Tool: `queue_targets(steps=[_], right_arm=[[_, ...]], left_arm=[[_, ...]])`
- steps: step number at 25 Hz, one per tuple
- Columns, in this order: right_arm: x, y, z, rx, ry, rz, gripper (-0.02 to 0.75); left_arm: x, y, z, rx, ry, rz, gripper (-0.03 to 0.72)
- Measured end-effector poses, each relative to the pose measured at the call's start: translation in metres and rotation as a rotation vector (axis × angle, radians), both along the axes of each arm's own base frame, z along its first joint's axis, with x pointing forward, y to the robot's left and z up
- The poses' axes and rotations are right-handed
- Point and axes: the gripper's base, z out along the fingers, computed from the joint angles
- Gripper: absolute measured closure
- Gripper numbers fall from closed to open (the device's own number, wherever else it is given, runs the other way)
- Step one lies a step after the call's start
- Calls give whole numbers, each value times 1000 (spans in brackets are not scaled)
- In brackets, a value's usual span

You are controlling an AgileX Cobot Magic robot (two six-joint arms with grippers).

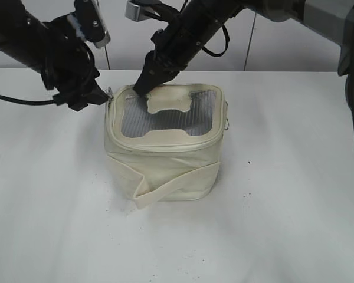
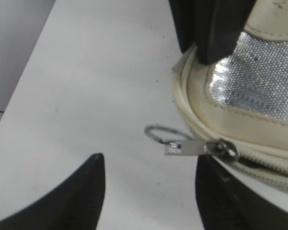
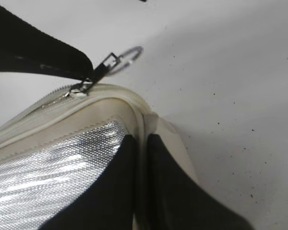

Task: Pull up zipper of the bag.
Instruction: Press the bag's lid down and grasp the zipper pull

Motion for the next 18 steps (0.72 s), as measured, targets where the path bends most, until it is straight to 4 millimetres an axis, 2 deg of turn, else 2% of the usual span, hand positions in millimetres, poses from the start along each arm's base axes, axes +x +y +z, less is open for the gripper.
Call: queue_targets(steps=[6, 9, 14, 18], right_arm=[[0, 0, 0, 0, 1, -1, 722], [0, 0, 0, 0, 3, -4, 722], [0, 0, 0, -1, 5, -6, 722], [0, 0, 0, -1, 6, -8, 722]], left_arm=[[4, -3, -18, -8, 52, 14, 330], [6, -4, -23, -21, 63, 27, 416], [7, -5, -22, -30, 60, 34, 669], [3, -2, -25, 31, 86, -6, 691]])
